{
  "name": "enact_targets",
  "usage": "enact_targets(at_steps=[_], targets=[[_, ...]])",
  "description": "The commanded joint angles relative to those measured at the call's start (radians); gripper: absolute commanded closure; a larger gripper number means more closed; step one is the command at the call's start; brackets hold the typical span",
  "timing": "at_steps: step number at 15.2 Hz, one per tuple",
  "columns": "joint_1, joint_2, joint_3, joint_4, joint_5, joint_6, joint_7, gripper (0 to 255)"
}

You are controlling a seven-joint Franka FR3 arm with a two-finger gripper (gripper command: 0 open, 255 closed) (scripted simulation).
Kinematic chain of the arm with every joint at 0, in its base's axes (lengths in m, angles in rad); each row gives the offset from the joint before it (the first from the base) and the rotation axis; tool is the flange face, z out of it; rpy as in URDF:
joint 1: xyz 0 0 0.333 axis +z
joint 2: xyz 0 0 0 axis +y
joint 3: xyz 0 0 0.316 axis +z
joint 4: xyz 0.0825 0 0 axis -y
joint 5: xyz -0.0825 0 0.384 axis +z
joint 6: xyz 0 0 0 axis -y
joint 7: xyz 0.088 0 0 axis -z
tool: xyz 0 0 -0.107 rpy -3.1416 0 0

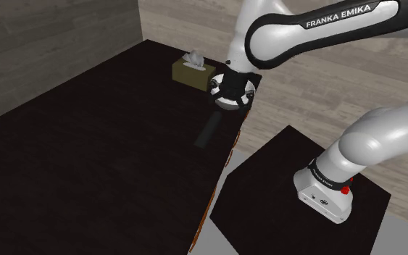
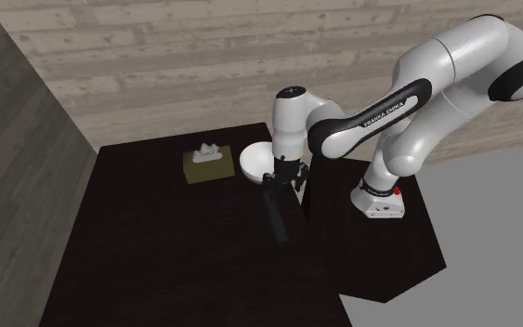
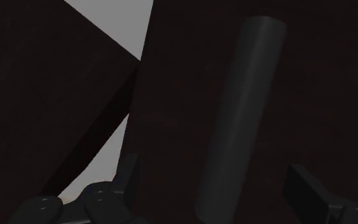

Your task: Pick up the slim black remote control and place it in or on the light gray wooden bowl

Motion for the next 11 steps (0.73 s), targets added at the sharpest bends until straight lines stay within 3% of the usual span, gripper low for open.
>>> enact_targets(at_steps=[1, 3, 11], targets=[[-0.013, 0.081, 0.046, 0.019, 0.023, 0.067, 0.096, 0], [-0.027, 0.166, 0.085, 0.042, 0.032, 0.132, 0.186, 0], [-0.025, 0.262, 0.125, 0.008, 0.019, 0.263, 0.208, 0]])
